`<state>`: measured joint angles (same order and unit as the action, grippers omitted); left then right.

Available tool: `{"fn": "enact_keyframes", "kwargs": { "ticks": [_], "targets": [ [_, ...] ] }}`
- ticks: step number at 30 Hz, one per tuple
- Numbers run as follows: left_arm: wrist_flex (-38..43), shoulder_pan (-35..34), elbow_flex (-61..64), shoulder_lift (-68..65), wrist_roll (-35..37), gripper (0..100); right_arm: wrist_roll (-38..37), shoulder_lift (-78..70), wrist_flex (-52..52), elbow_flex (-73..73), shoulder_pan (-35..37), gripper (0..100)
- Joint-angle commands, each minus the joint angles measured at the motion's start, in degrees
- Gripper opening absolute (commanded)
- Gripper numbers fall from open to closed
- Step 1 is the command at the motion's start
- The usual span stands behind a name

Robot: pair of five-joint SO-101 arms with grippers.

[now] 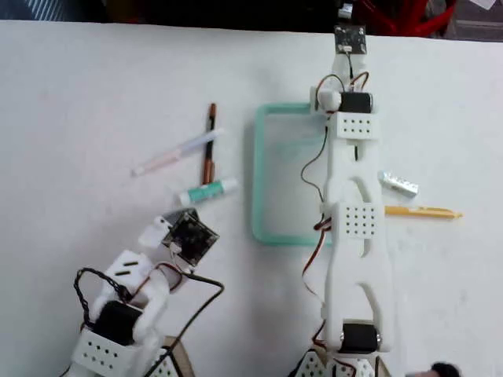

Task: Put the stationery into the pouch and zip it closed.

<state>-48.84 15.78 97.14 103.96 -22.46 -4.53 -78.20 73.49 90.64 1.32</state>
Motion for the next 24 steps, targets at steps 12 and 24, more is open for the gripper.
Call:
{"fn": "enact_keyframes", "kwargs": {
  "ticks": [12, 24],
  "targets": [
    [1.0, 0.9, -0.3, 0.6, -0.3, 2, -16.1, 11.4, 25.4, -1.8, 2.5, 20.3],
    [0.3, 2.9, -0.2, 0.5, -0.4, 2, -12.4, 20.6, 24.4, -17.4, 5.2, 29.8]
  ]
}}
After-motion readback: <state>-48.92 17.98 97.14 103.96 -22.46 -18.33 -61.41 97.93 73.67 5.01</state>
